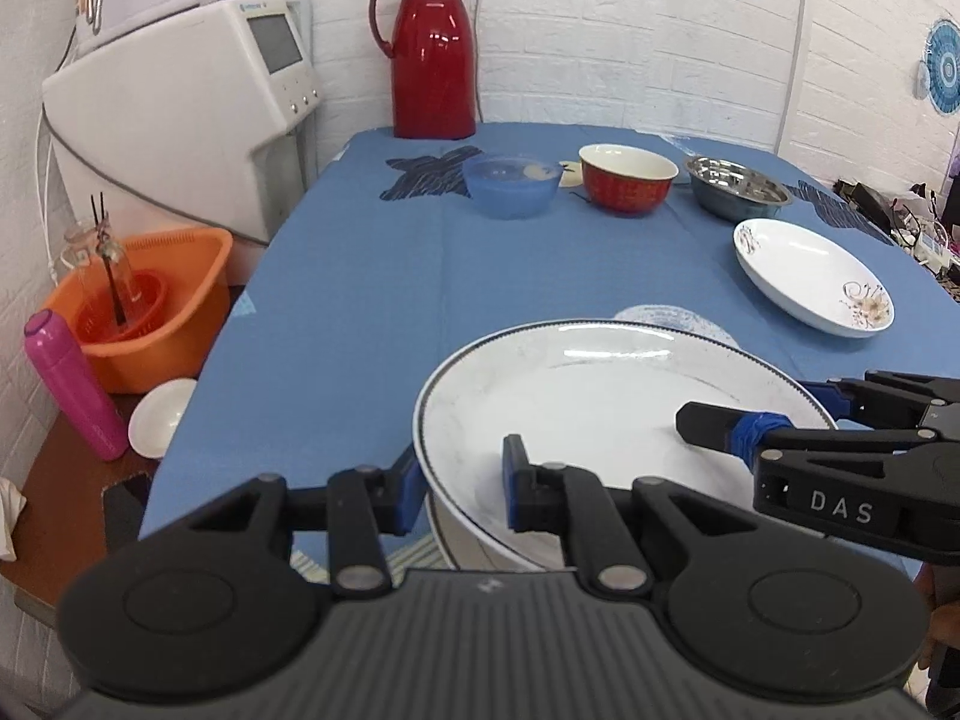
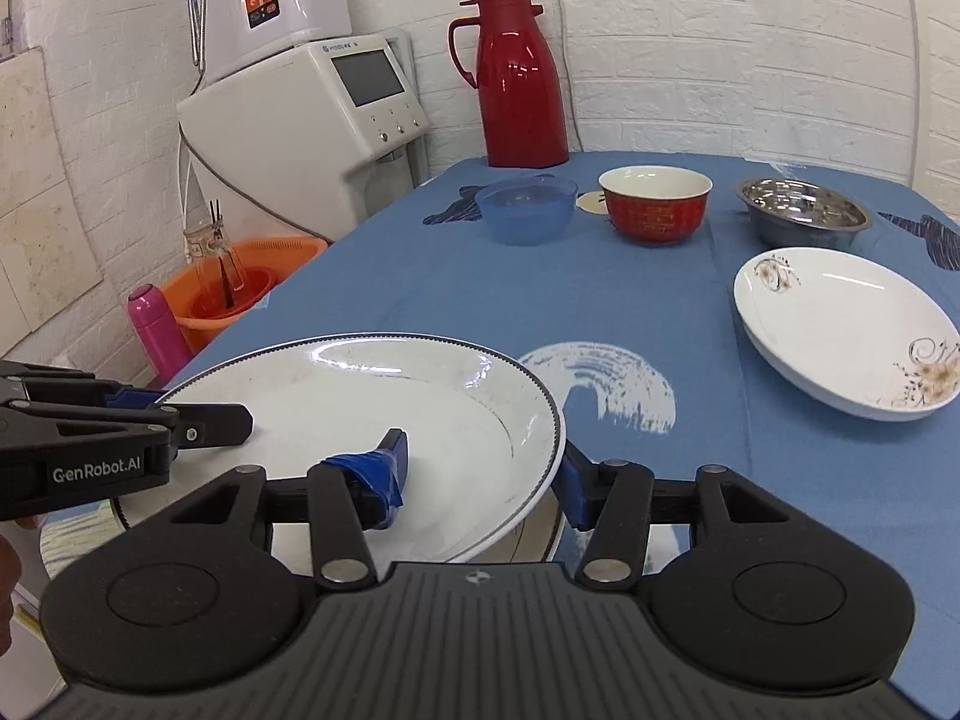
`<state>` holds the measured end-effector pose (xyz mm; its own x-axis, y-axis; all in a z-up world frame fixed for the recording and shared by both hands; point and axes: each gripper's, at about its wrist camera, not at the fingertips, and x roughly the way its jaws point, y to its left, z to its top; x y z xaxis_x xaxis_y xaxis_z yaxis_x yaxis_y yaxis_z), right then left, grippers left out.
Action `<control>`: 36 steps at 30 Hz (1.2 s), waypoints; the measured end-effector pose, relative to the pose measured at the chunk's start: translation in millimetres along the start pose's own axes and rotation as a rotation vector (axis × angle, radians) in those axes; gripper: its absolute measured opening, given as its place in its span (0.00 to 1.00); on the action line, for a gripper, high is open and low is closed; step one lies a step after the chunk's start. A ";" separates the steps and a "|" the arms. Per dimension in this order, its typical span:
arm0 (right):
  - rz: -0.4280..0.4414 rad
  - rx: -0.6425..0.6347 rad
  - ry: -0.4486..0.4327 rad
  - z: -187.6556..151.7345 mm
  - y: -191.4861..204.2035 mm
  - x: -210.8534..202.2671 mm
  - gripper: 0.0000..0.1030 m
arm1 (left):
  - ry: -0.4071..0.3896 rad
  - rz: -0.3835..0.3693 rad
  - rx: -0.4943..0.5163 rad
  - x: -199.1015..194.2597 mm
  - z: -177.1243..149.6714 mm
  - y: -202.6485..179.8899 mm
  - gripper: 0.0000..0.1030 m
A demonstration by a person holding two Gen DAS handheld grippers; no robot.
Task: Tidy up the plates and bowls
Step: 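Lift the gold-rimmed plate with the right gripper onto the grey-rimmed plate, then open the right gripper and release the plate on the stack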
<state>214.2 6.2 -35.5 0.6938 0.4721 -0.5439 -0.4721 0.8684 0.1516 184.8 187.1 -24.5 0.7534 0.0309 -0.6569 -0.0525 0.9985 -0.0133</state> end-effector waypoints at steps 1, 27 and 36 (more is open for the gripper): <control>0.000 0.001 -0.002 -3.1 1.8 -0.2 0.36 | 0.003 -0.002 -0.010 1.4 -4.0 2.5 0.09; 0.029 0.130 -0.120 4.8 -19.4 -31.2 0.37 | 0.002 -0.056 -0.071 -26.4 -8.6 19.9 0.49; 0.016 0.192 -0.141 -8.8 -46.6 -58.4 0.37 | 0.001 -0.085 -0.041 -27.1 -2.8 -2.2 0.50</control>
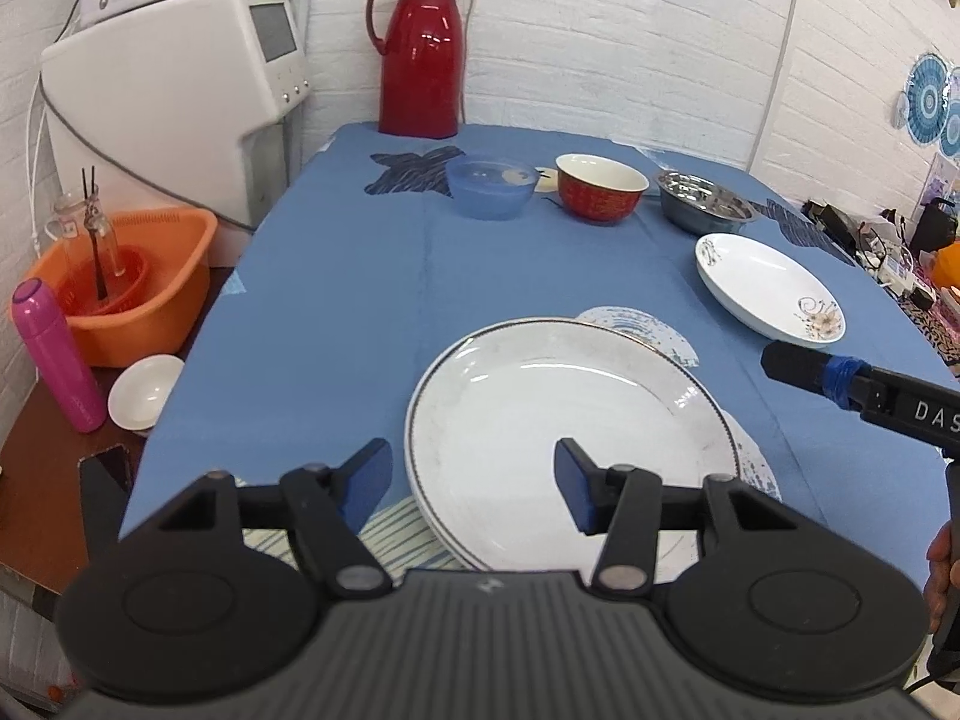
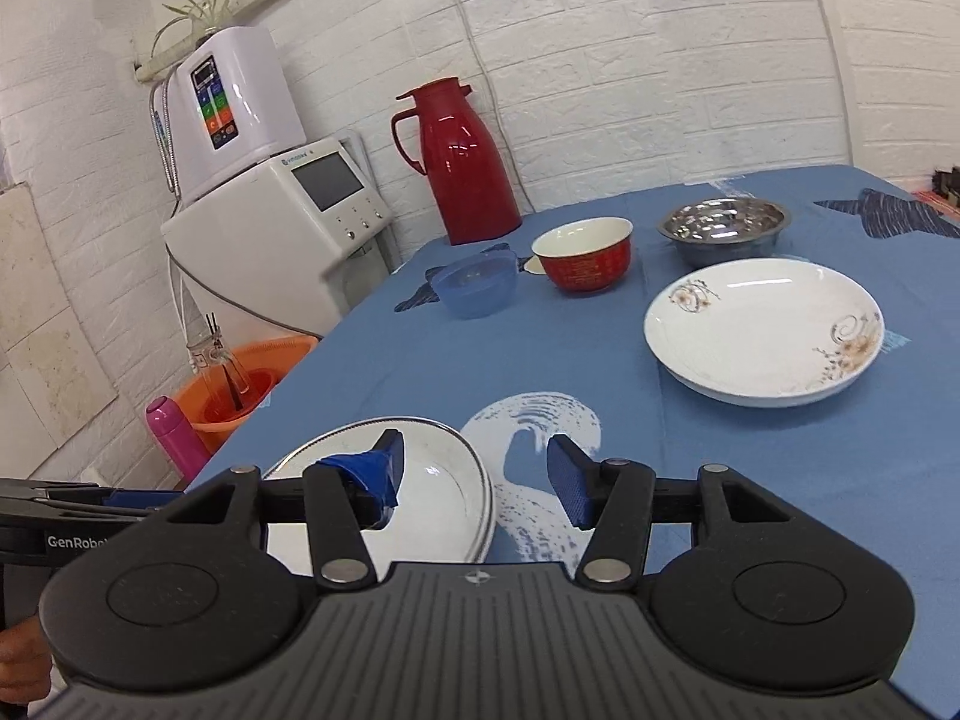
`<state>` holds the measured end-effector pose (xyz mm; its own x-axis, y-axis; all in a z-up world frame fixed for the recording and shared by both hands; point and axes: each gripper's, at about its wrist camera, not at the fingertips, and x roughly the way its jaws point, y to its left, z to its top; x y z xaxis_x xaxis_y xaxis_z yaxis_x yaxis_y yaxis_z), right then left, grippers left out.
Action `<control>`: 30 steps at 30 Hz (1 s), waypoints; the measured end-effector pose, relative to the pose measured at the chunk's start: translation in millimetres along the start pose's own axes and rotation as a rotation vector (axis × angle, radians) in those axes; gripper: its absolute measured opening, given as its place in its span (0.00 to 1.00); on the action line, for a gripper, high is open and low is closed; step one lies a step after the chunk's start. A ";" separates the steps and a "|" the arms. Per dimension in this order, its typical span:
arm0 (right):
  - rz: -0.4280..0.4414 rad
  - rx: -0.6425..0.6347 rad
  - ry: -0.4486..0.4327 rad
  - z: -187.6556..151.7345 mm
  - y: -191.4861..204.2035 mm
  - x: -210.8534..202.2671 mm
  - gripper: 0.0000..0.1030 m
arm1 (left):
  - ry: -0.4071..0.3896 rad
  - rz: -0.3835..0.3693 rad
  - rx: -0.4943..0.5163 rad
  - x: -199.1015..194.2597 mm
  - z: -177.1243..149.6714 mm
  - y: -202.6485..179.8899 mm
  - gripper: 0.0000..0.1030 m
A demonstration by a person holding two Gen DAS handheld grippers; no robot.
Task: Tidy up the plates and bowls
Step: 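Open the right gripper and release the plate on the stack, then move the right gripper to the floral plate and pinch its rim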
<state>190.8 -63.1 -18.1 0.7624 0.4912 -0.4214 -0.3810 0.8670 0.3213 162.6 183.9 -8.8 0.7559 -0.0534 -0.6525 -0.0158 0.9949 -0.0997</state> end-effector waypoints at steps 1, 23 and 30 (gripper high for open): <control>-0.008 0.008 0.011 -2.3 -5.7 -2.0 0.37 | 0.004 -0.009 0.009 1.4 0.5 -5.0 0.50; -0.279 0.175 0.009 74.0 -198.0 12.2 0.42 | 0.267 -0.184 -0.027 150.5 111.0 -140.1 0.59; -0.269 0.110 0.226 86.2 -216.4 75.8 0.42 | 0.322 -0.122 0.053 214.4 142.3 -180.0 0.60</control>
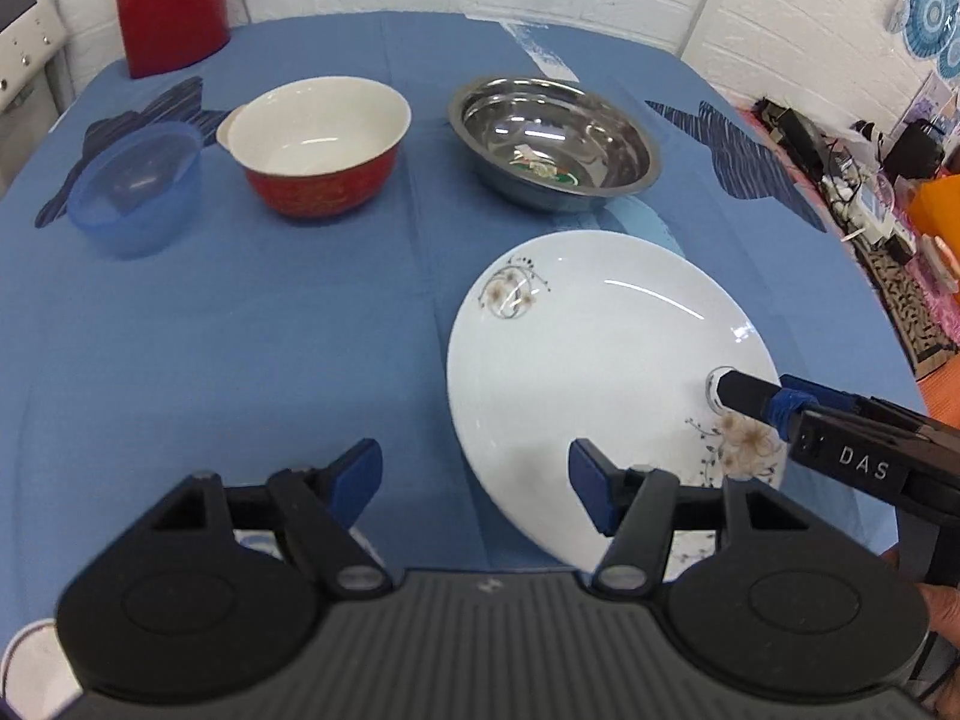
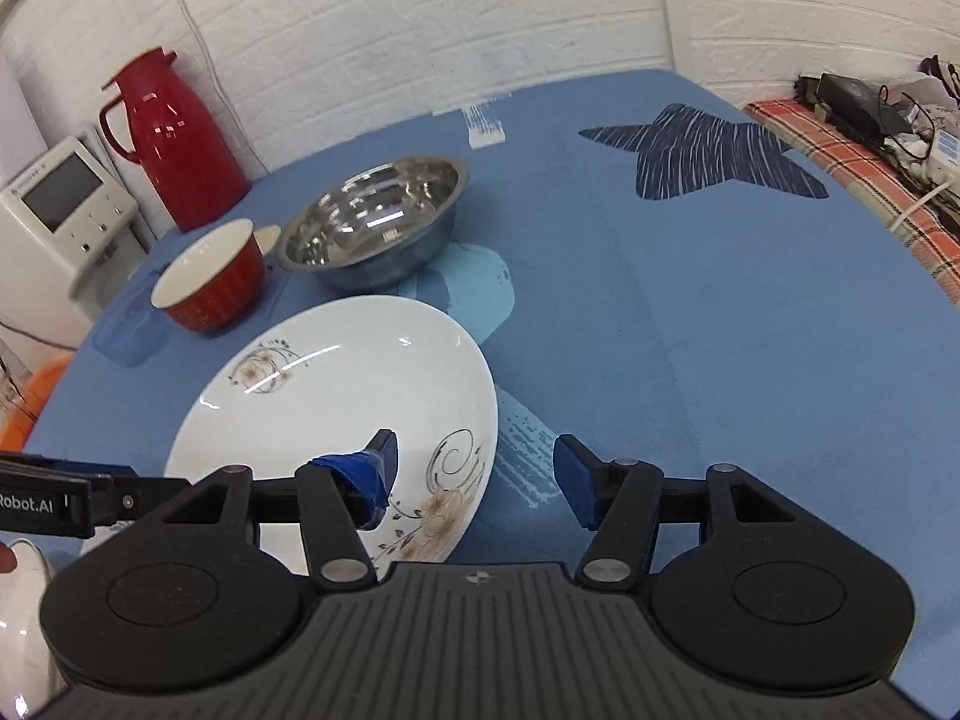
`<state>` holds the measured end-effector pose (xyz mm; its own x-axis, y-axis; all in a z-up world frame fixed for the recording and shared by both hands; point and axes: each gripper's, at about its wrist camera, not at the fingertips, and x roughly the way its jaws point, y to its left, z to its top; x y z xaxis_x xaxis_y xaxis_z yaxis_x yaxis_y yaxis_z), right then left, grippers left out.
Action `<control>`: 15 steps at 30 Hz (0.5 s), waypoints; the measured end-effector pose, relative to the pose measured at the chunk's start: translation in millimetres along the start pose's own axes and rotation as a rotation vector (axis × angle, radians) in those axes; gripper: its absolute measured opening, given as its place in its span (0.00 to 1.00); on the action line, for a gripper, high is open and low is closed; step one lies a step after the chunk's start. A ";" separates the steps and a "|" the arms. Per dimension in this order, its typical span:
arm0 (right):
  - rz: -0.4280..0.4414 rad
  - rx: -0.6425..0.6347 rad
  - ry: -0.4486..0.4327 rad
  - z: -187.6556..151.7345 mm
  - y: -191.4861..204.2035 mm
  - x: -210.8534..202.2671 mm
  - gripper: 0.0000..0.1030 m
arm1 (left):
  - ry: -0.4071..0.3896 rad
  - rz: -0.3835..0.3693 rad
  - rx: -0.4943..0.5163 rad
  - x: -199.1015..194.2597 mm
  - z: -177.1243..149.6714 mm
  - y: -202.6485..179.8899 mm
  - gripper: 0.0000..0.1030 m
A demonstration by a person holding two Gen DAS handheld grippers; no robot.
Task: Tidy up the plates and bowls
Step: 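Move the right gripper to the floral plate and pinch its rim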
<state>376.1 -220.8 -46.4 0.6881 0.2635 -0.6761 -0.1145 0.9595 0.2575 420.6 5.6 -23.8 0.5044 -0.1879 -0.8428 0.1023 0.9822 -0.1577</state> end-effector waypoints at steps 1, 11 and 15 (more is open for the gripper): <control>-0.006 -0.011 0.019 0.2 1.7 4.5 0.43 | 0.006 0.004 0.016 5.2 2.5 -2.5 0.60; -0.035 -0.162 0.001 -5.7 24.3 12.1 0.49 | 0.022 -0.015 0.009 28.0 6.3 -1.1 0.60; -0.012 -0.195 -0.001 -8.4 32.7 11.7 0.45 | -0.002 -0.003 0.031 28.7 3.9 -6.4 0.52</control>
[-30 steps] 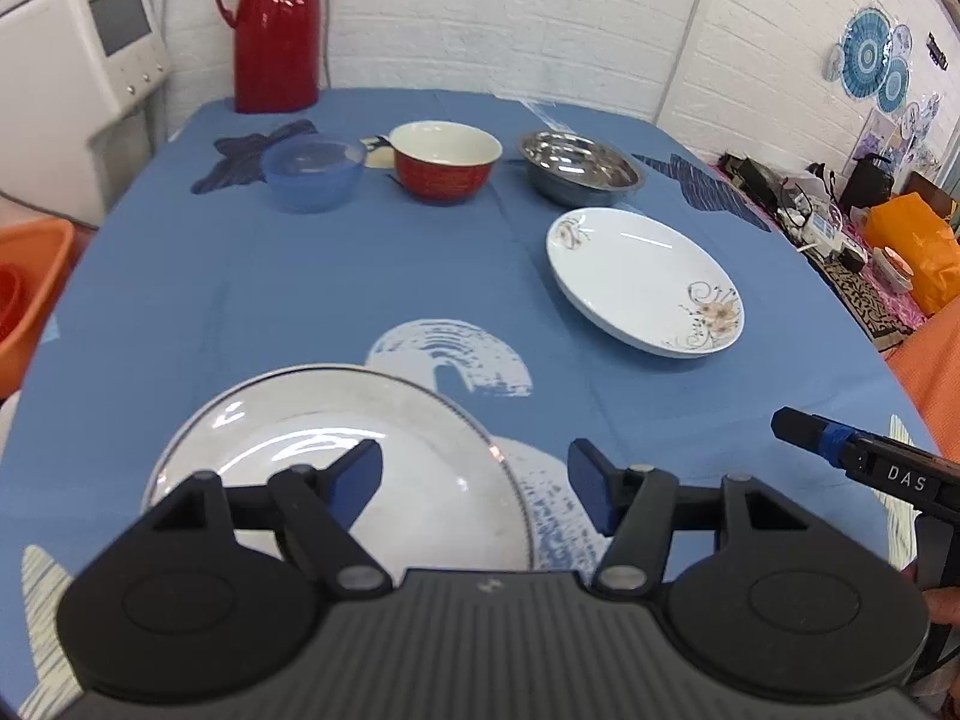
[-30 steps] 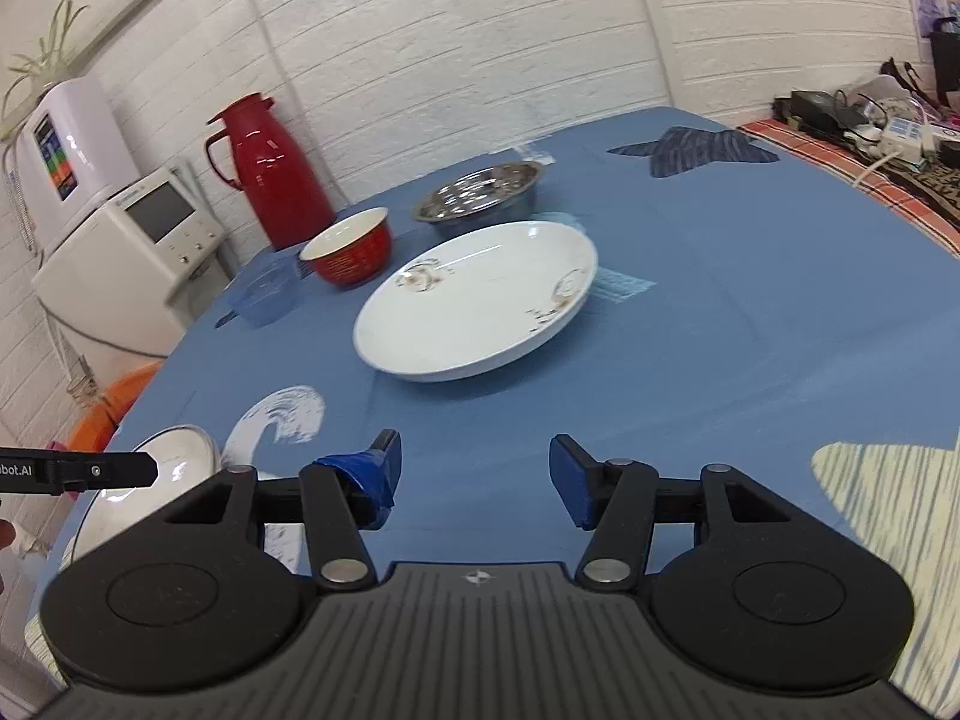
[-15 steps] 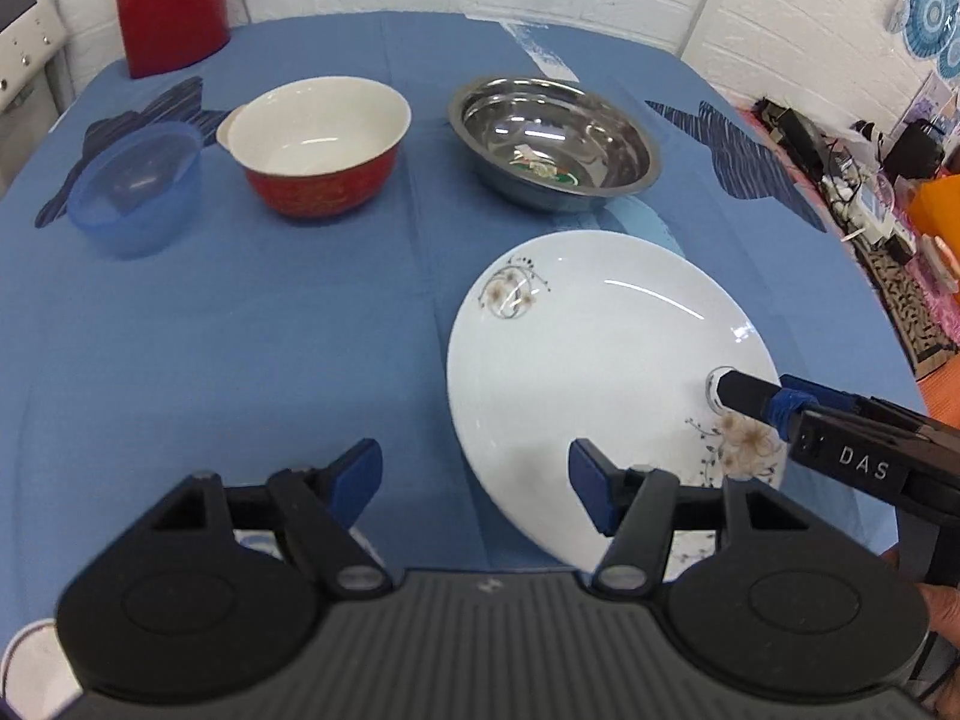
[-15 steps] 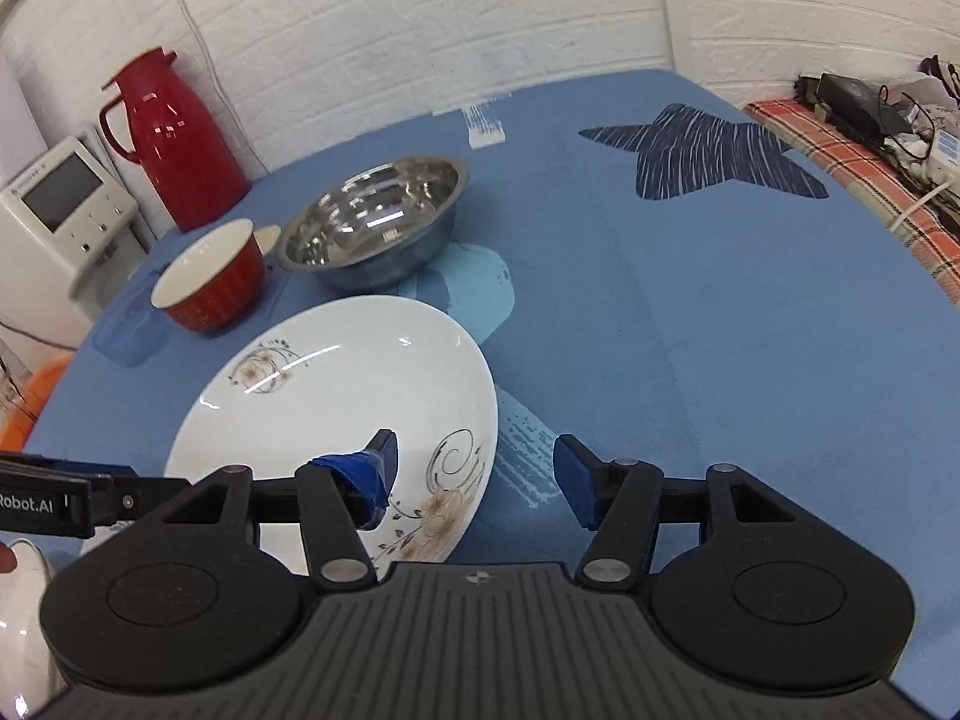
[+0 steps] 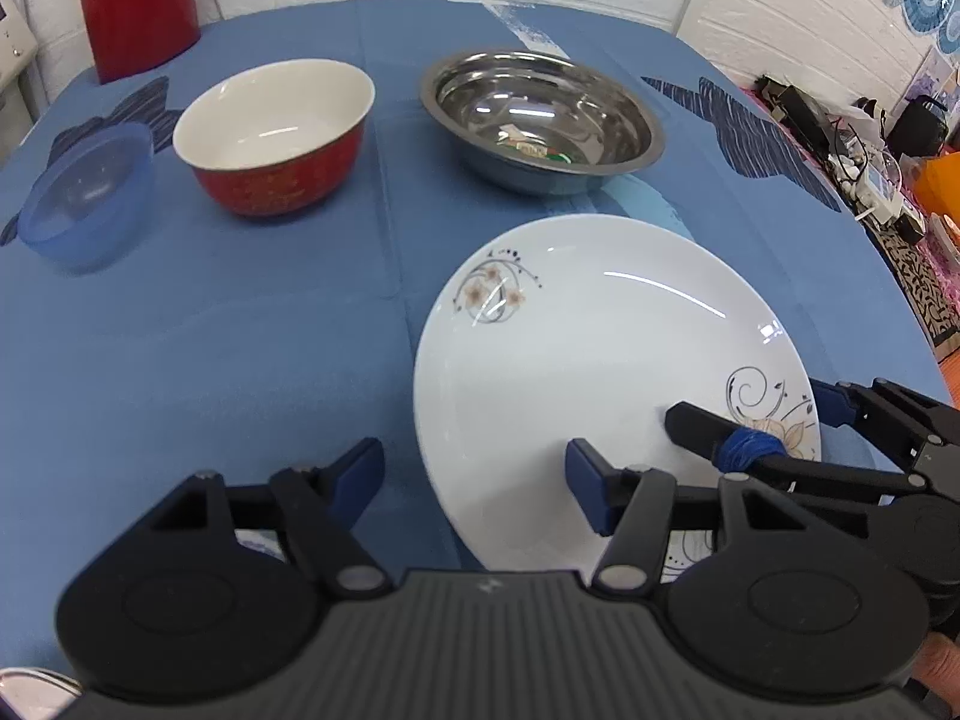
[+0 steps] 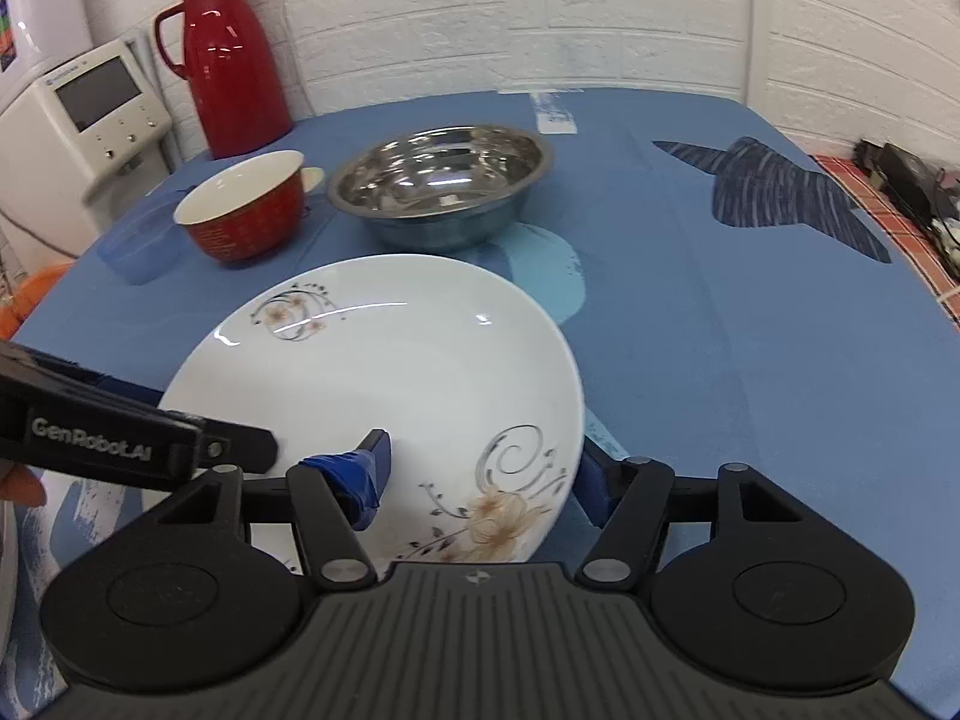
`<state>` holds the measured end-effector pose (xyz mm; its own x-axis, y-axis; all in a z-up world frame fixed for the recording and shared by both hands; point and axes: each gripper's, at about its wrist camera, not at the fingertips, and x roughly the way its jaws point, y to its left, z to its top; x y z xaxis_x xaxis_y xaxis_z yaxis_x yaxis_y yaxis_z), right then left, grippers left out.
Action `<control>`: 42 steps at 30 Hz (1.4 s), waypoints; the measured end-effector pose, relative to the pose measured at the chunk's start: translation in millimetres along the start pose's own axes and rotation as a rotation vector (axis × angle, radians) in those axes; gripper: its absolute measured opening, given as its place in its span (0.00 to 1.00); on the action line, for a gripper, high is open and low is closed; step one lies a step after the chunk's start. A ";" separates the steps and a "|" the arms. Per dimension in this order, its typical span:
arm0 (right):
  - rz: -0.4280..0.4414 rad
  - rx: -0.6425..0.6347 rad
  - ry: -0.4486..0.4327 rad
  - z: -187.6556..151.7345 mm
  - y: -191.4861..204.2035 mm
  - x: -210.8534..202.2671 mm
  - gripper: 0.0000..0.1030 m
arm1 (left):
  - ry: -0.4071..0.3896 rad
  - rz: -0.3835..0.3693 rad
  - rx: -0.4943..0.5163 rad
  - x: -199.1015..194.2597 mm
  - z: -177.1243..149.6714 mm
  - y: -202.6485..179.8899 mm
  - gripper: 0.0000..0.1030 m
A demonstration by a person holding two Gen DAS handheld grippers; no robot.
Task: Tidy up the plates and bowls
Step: 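Move the right gripper to the floral plate and pinch its rim, then carry the floral plate with the right gripper onto the plate stack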
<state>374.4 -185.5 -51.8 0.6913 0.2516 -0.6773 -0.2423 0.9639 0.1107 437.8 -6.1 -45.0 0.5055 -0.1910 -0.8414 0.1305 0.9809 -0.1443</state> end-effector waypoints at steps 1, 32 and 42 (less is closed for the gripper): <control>-0.004 0.000 -0.014 -1.1 1.5 0.1 0.44 | -0.011 -0.015 0.008 -1.6 -0.8 -1.1 0.40; 0.079 0.063 -0.189 -42.0 95.7 -95.8 0.38 | -0.229 0.023 -0.018 -144.0 -90.5 50.6 0.25; 0.220 -0.031 -0.185 -64.4 190.6 -98.5 0.39 | -0.234 0.114 -0.147 -195.6 -184.6 130.6 0.25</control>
<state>216.2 -32.2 -10.8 0.7316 0.4687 -0.4950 -0.4190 0.8820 0.2158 198.5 166.1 4.6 0.6946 -0.0655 -0.7164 -0.0550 0.9881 -0.1437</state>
